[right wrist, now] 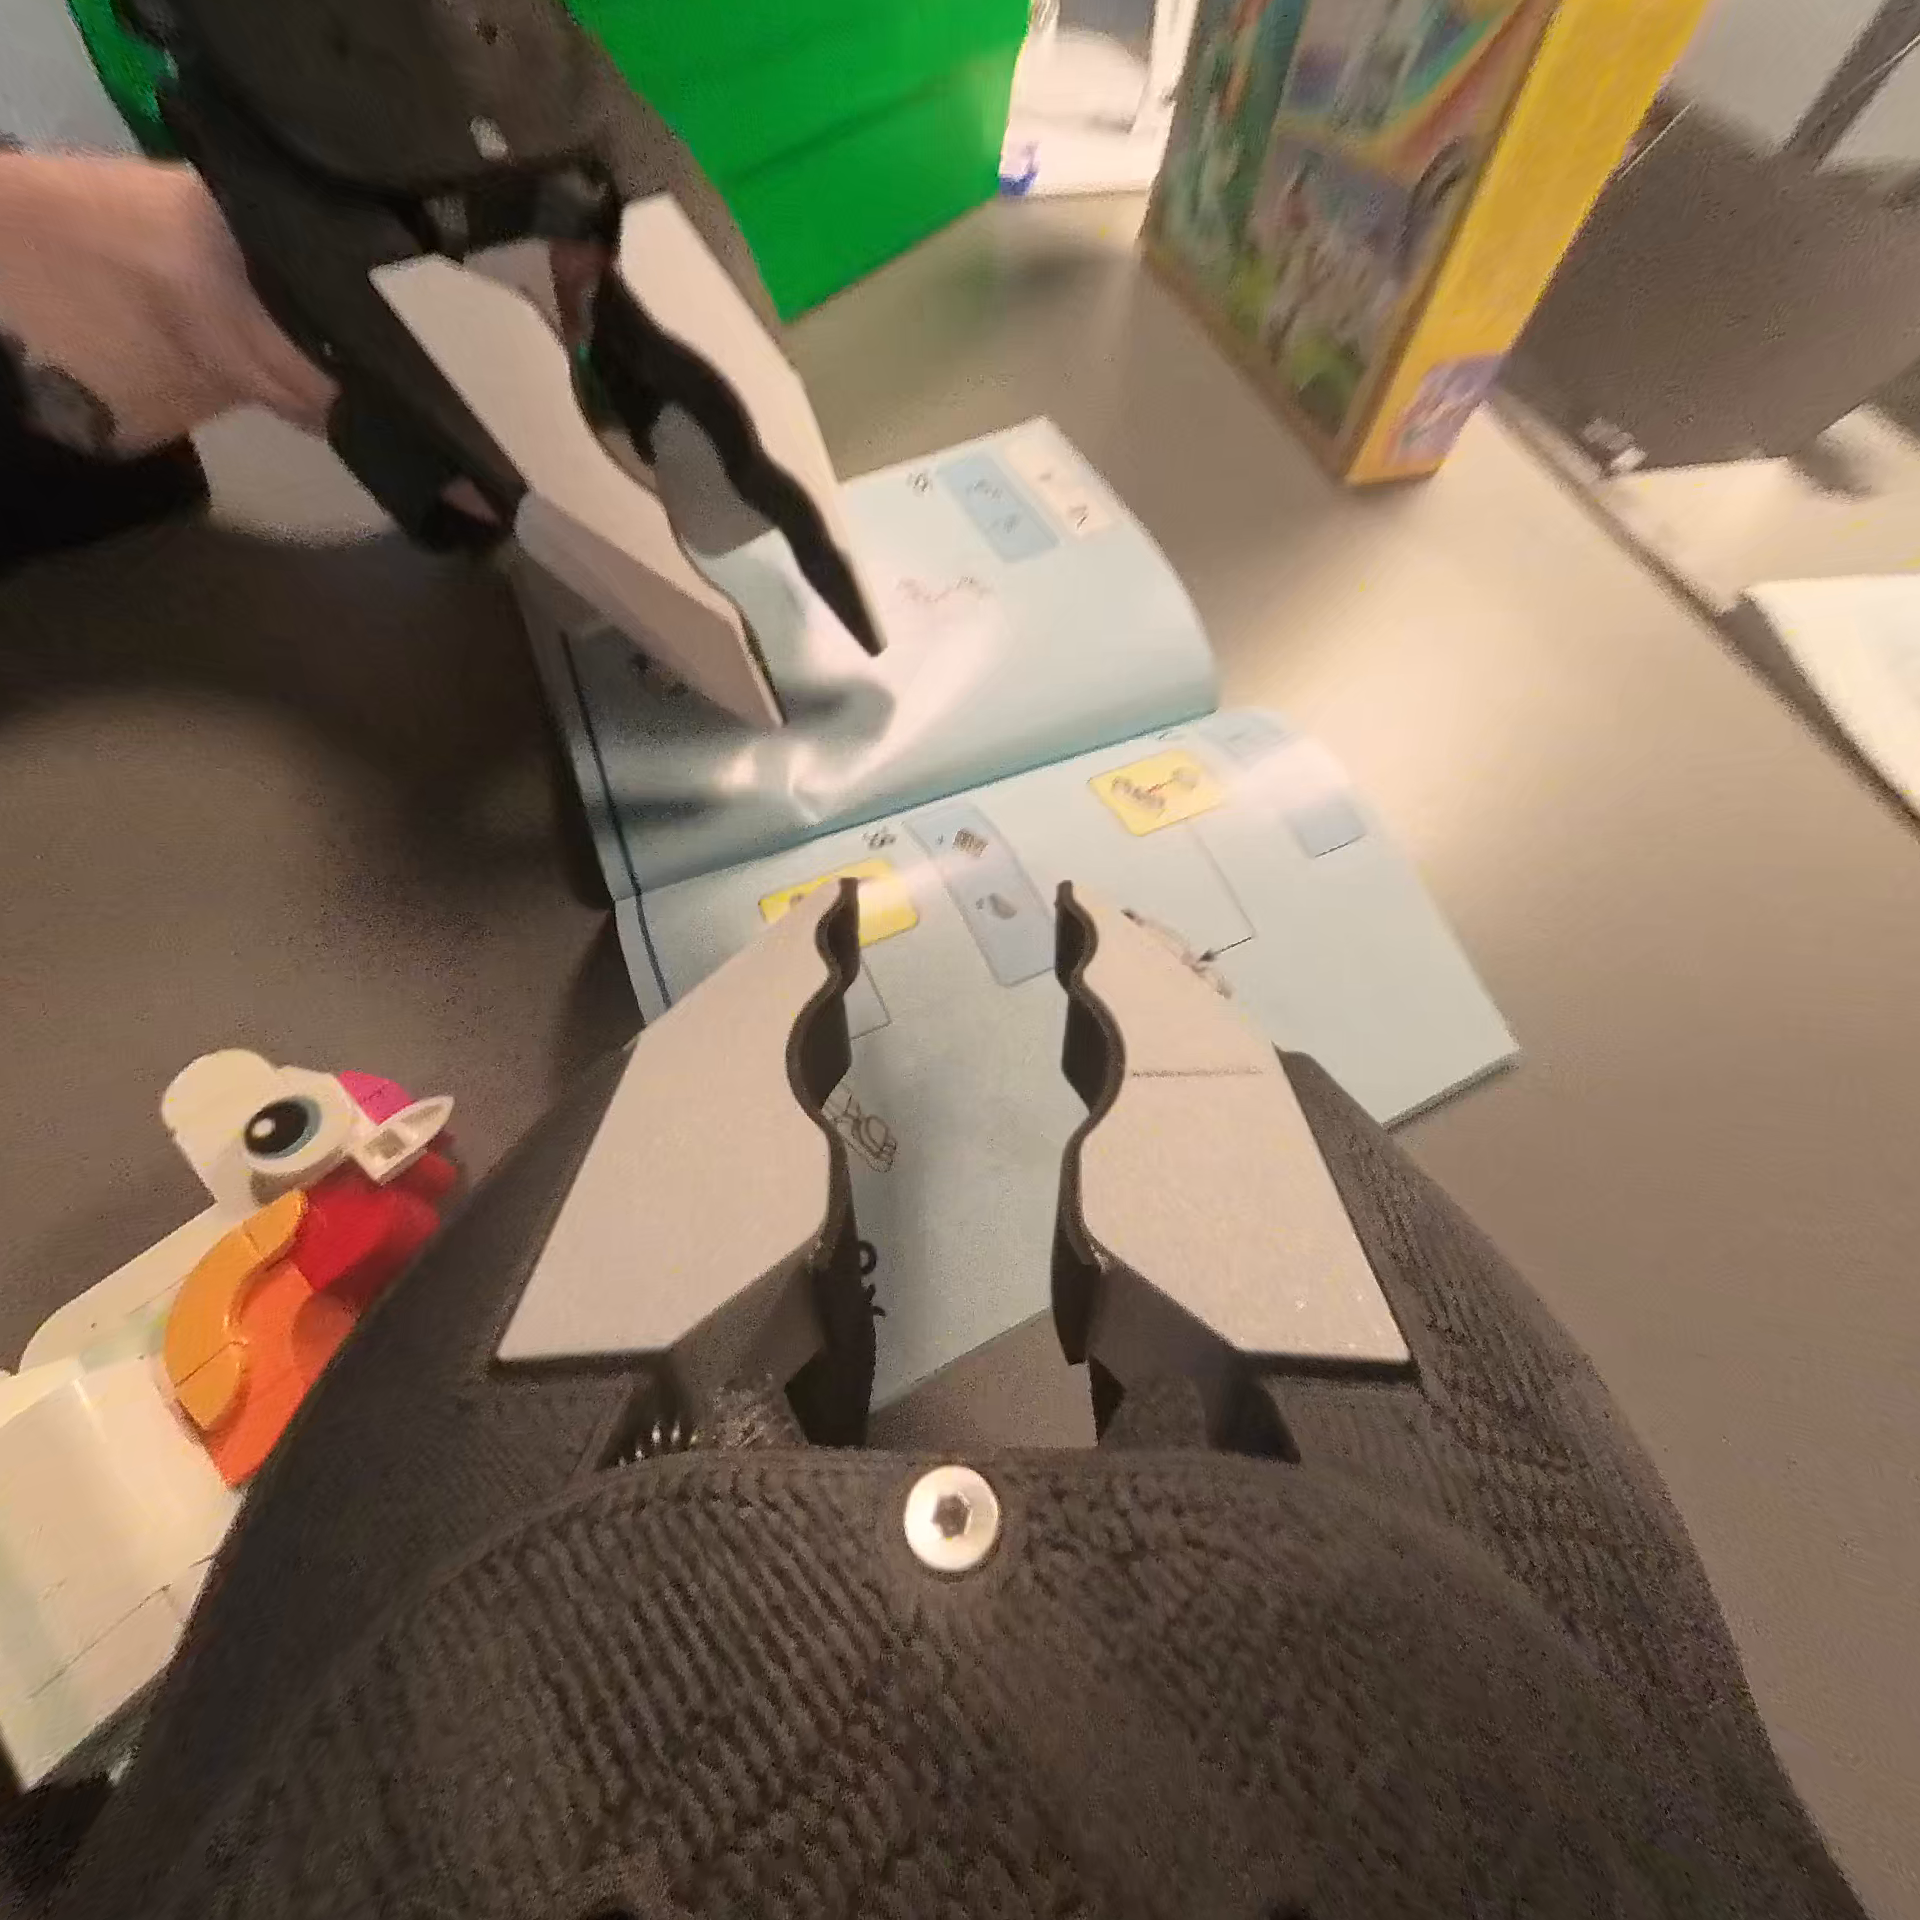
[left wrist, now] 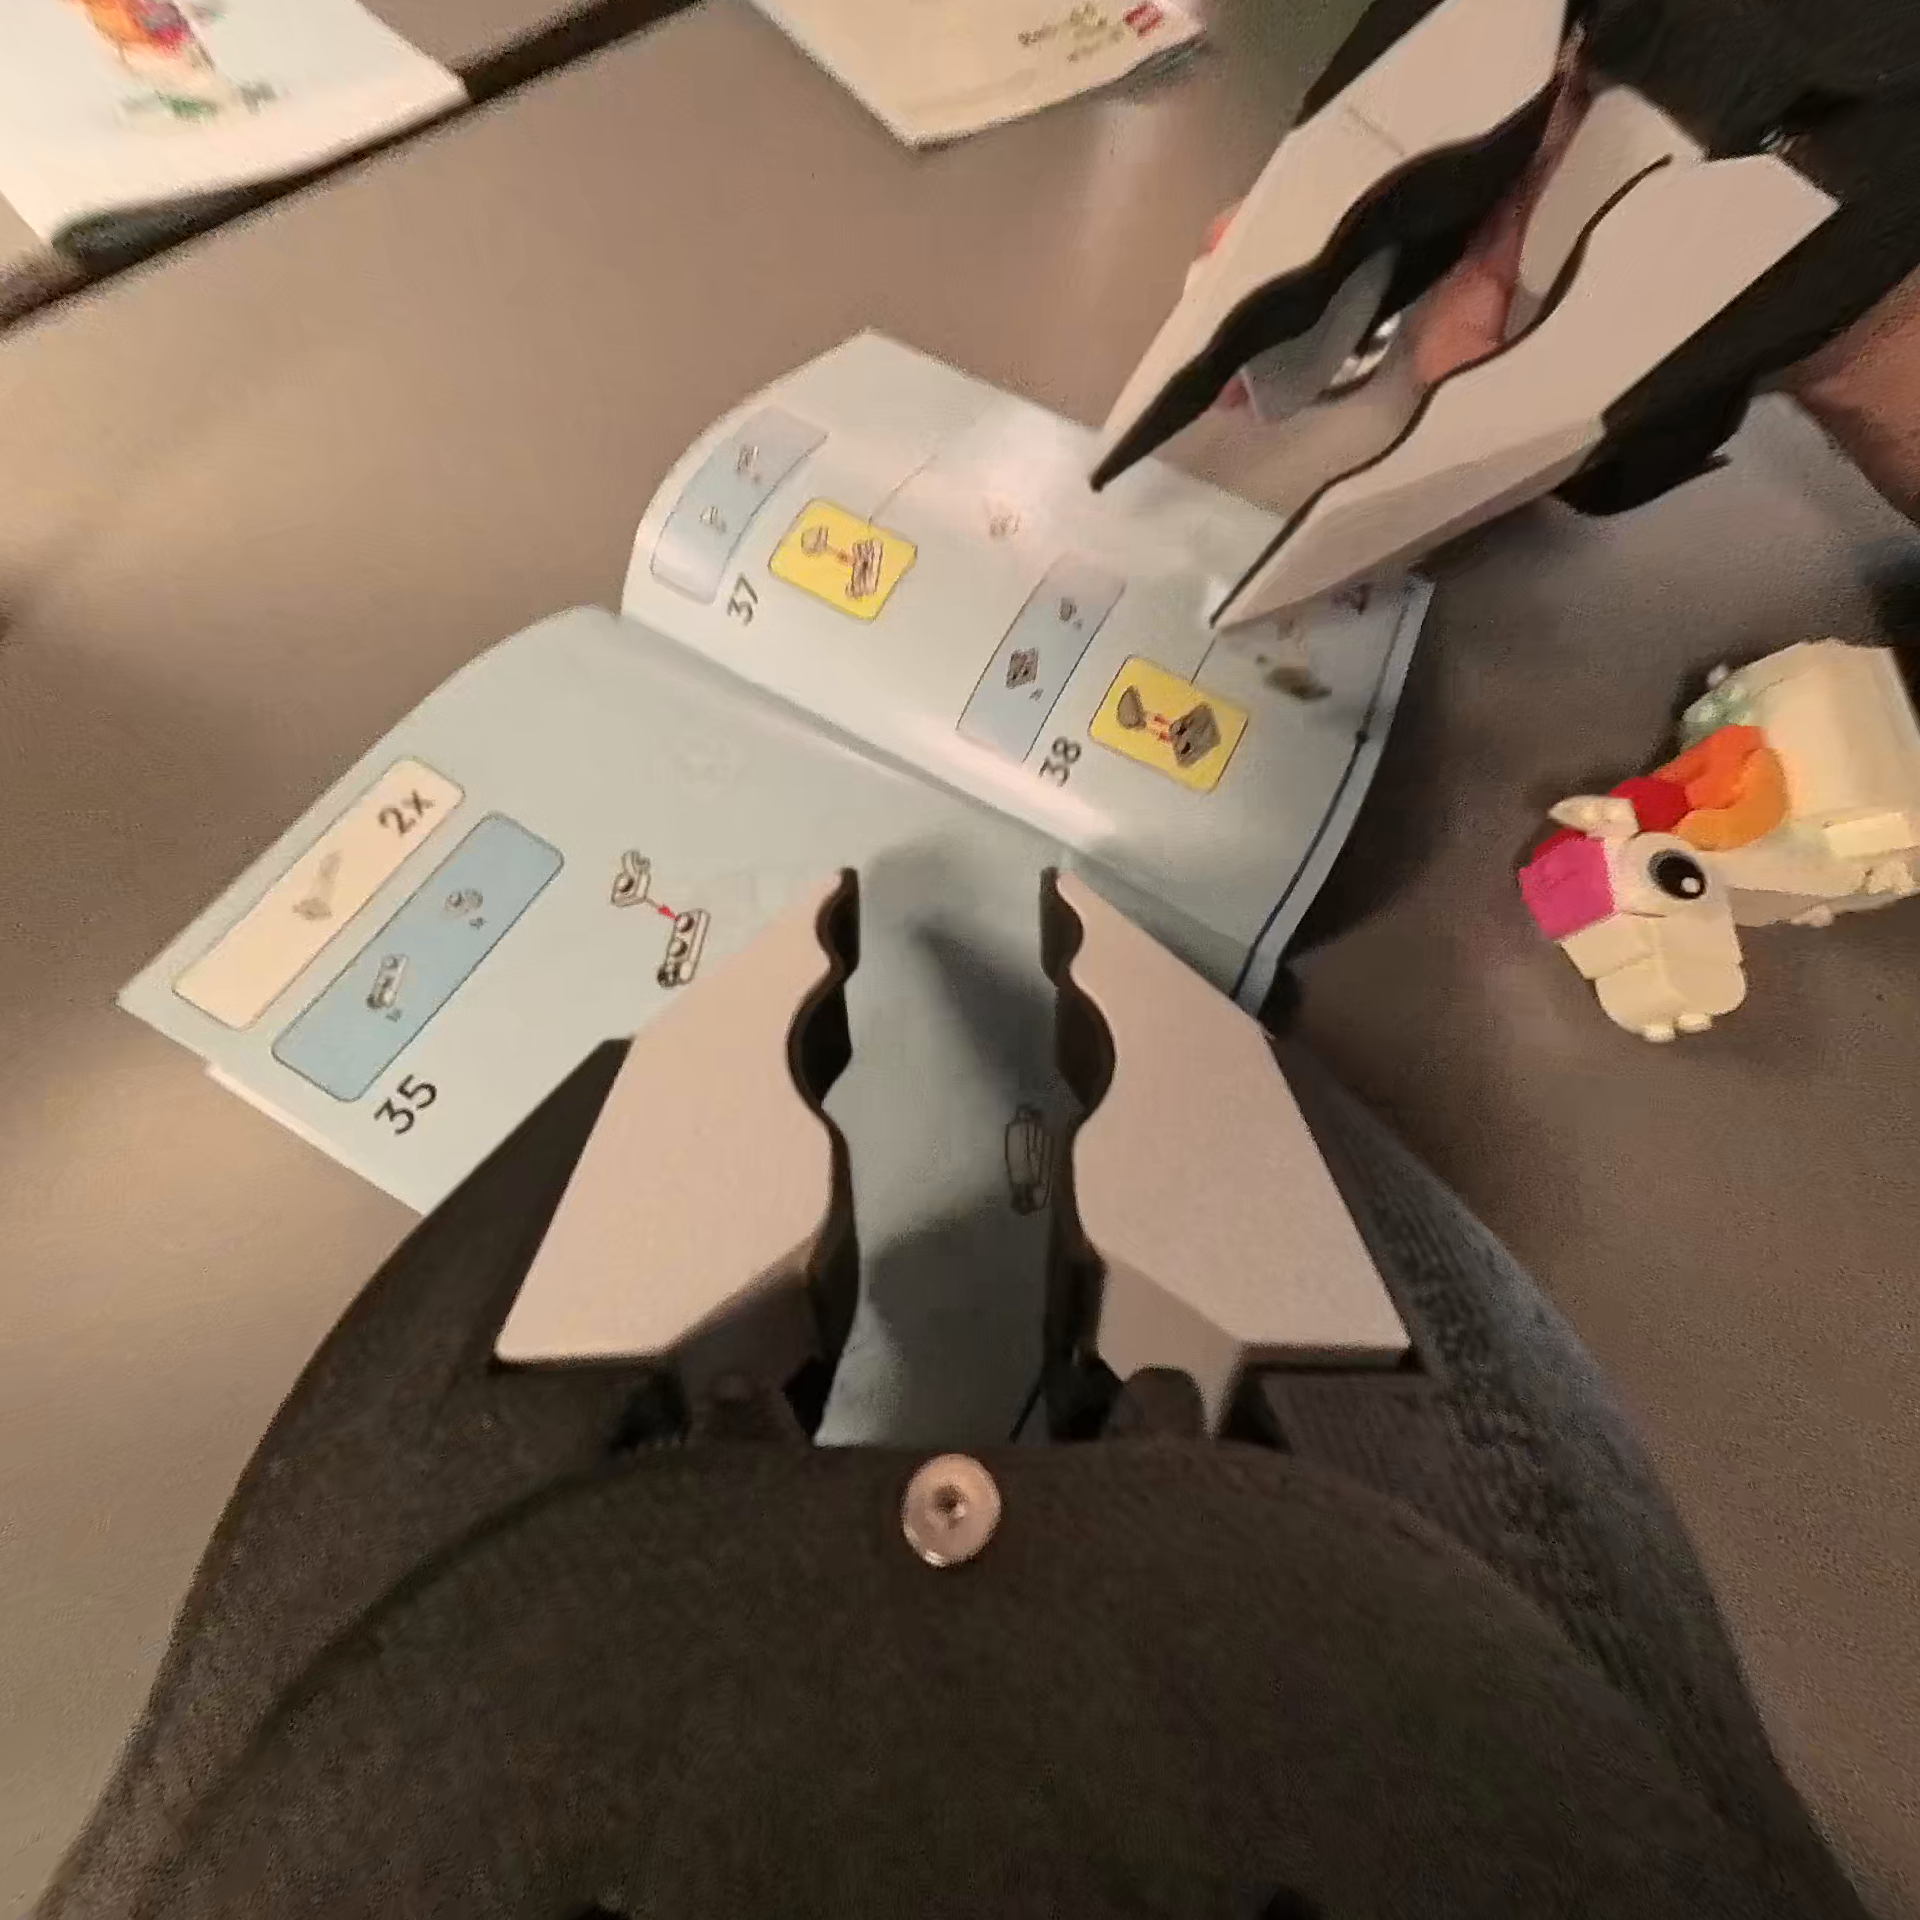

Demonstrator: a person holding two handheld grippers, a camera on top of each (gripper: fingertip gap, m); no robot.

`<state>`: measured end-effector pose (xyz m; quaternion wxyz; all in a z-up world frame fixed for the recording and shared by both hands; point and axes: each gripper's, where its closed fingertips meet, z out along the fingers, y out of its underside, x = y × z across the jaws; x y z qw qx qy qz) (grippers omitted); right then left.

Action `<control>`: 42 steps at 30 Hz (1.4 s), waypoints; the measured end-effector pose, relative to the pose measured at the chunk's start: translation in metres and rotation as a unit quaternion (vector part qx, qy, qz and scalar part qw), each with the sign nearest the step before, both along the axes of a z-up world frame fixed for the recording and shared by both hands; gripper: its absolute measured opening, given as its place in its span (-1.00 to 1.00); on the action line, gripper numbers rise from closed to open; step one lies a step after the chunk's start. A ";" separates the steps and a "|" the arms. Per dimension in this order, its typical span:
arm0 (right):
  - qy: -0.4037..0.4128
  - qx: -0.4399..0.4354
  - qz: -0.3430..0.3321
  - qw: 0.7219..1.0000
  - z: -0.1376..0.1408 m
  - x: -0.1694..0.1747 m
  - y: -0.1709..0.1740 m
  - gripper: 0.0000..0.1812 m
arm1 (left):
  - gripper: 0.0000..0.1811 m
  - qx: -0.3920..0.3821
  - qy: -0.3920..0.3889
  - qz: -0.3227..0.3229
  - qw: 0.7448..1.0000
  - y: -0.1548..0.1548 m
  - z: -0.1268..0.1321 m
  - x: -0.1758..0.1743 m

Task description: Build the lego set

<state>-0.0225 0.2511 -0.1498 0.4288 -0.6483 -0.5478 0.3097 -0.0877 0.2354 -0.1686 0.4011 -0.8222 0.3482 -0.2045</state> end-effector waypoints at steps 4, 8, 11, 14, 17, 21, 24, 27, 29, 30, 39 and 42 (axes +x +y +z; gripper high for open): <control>0.068 0.076 -0.052 0.993 0.026 0.015 0.004 -0.60 | -0.55 0.075 -0.022 -0.007 0.997 0.001 0.025 0.013; 0.127 0.130 -0.108 0.977 0.047 0.043 -0.003 -0.63 | -0.52 0.160 -0.050 0.013 0.986 0.001 0.050 0.015; 0.154 0.124 -0.129 0.972 0.054 0.063 -0.015 -0.58 | -0.51 0.196 -0.113 0.000 0.974 -0.010 0.070 0.022; 0.170 0.174 -0.189 0.951 0.066 0.090 -0.016 -0.35 | -0.51 0.202 -0.164 -0.043 0.965 -0.028 0.081 0.037; 0.183 0.260 -0.273 0.908 0.085 0.122 -0.016 -0.42 | -0.48 0.232 -0.159 -0.070 0.957 -0.039 0.085 0.044; 0.178 0.366 -0.360 0.840 0.098 0.152 -0.023 -0.62 | -0.43 0.298 -0.169 -0.061 0.938 -0.047 0.100 0.045; 0.136 0.388 -0.373 0.832 0.092 0.151 -0.017 -0.70 | -0.42 0.298 -0.176 -0.055 0.937 -0.047 0.100 0.048; 0.106 0.405 -0.378 0.826 0.089 0.146 -0.007 -0.76 | -0.48 0.275 -0.161 -0.043 0.947 -0.041 0.091 0.047; 0.093 0.409 -0.368 0.830 0.086 0.139 -0.003 -0.79 | -0.51 0.255 -0.152 -0.013 0.955 -0.034 0.084 0.045; 0.083 0.412 -0.362 0.832 0.084 0.135 -0.001 -0.79 | -0.51 0.242 -0.153 0.003 0.958 -0.031 0.080 0.043; 0.064 0.445 -0.319 0.834 0.083 0.104 0.008 -0.81 | -0.52 0.196 -0.168 -0.014 0.966 -0.048 0.068 0.063; 0.081 0.442 -0.301 0.841 0.084 0.094 0.007 -0.82 | -0.52 0.205 -0.159 -0.018 0.966 -0.050 0.068 0.065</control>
